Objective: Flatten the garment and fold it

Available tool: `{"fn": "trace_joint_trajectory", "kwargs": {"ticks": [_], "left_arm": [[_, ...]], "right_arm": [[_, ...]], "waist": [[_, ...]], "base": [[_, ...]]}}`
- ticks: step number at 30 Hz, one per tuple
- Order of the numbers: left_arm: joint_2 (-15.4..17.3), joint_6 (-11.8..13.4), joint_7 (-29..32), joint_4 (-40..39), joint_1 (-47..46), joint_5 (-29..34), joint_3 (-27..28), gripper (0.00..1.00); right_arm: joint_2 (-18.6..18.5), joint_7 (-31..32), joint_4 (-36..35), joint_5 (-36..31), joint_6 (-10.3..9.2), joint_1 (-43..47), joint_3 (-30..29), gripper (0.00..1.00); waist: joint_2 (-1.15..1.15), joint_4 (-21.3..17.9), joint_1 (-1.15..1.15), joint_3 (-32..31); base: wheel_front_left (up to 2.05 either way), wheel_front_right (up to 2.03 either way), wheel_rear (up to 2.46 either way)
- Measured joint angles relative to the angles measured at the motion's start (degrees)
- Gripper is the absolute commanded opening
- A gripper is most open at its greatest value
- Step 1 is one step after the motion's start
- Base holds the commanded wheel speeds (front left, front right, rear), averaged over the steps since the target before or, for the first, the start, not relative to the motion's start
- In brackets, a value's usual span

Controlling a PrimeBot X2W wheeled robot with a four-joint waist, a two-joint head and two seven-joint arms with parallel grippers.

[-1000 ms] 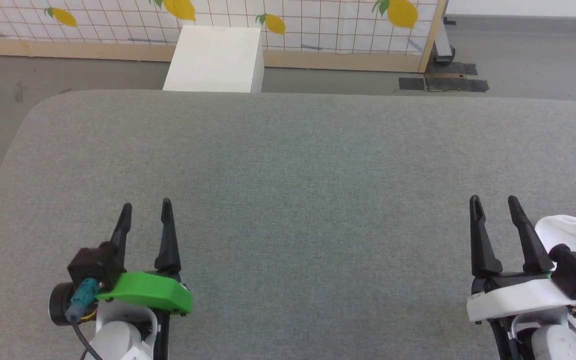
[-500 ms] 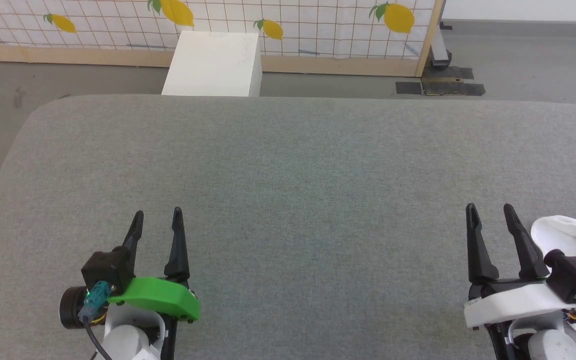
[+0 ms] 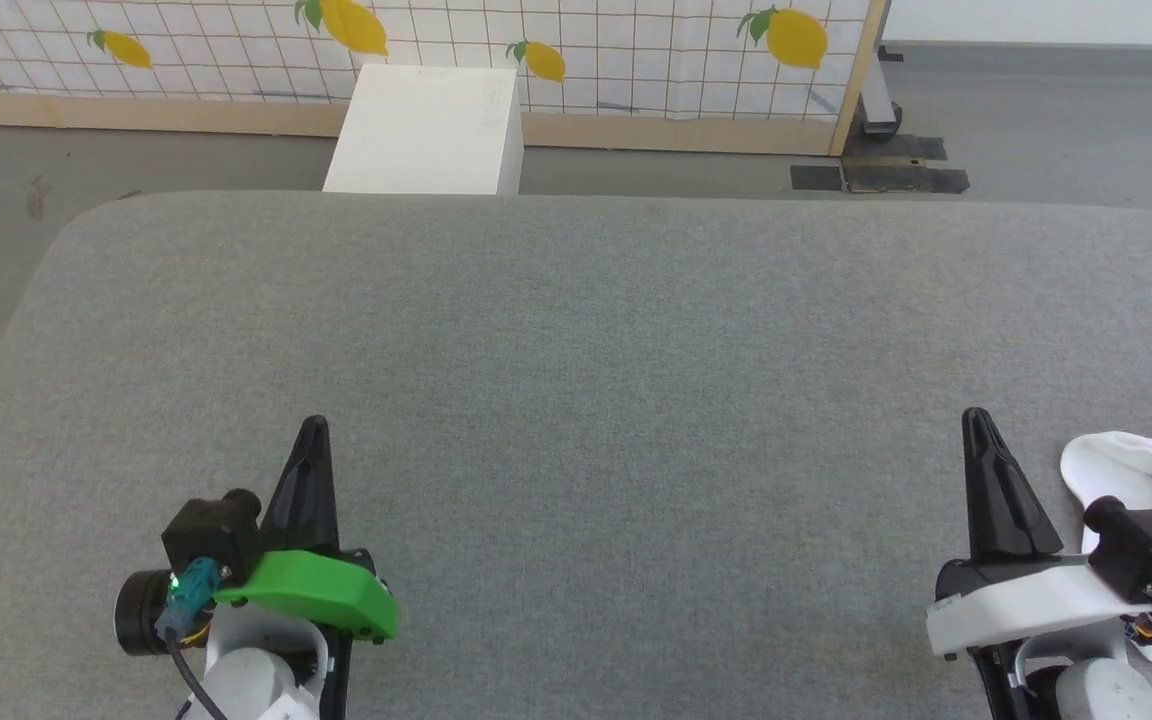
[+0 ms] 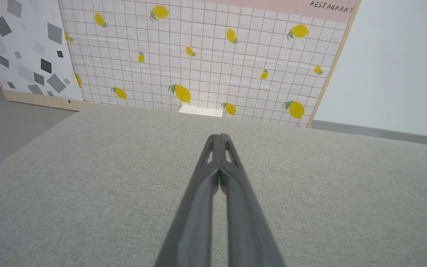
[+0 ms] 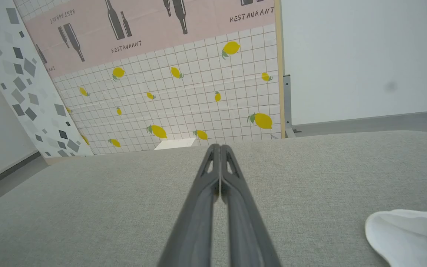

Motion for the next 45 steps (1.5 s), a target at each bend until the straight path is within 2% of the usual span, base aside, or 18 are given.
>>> {"fn": "trace_joint_trajectory", "kwargs": {"ticks": [45], "left_arm": [[-1.6, -0.8, 5.2, -4.3, 2.1, 5.6, 2.3, 0.0]], "right_arm": [[0.0, 5.2, -2.6, -4.9, 0.0, 0.2, 0.7, 0.0]], "waist": [[0.0, 0.3, 0.0, -1.2]], "base": [[0.0, 0.0, 0.0]]}}
